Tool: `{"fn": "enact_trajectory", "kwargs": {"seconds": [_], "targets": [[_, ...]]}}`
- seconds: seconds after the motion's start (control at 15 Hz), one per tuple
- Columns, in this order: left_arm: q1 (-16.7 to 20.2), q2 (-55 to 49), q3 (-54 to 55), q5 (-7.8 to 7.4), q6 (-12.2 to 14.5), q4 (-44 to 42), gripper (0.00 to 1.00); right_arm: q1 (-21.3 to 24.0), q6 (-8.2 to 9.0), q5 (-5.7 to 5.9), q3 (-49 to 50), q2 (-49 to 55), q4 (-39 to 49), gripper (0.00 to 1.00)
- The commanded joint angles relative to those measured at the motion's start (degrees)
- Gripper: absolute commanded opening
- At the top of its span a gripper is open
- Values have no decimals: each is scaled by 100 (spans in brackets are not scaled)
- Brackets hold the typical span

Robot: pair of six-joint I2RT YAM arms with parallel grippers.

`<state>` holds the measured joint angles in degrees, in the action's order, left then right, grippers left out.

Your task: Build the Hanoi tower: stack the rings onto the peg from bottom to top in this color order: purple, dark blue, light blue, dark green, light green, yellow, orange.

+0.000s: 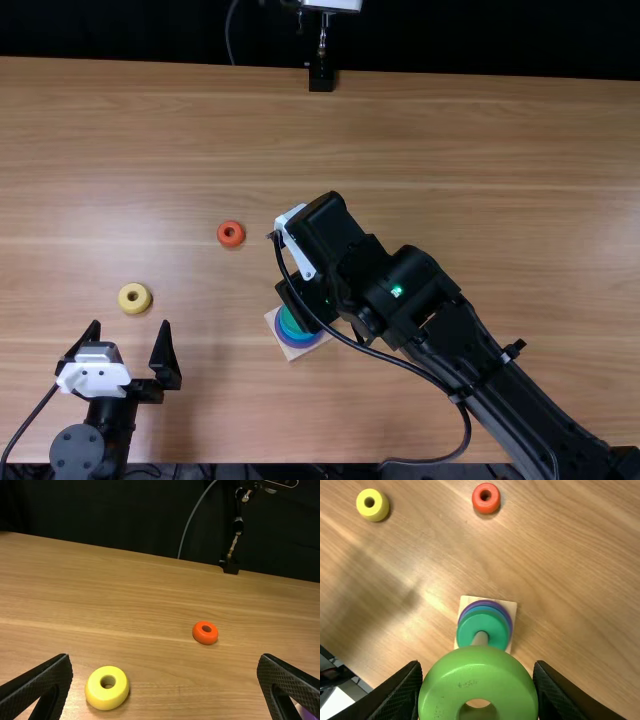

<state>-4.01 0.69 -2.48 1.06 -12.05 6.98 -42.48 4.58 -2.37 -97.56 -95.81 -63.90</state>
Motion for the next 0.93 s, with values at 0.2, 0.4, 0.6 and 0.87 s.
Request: {"fn": "enact_trajectory", "kwargs": {"seconds": [0.2,0.4,0.6,0.87], "targets": [[50,-69,239,-22,56,29,100,-120,154,-27,-202,124,24,0],[50,-69,239,-22,56,29,100,-120,164,-27,-193,106,87,0],[58,-69,239,-22,56,29,100,-111,164,-37,-176,71,87,0],[58,-69,239,-22,56,29,100,-111,164,-27,-167,36,98,0]]}}
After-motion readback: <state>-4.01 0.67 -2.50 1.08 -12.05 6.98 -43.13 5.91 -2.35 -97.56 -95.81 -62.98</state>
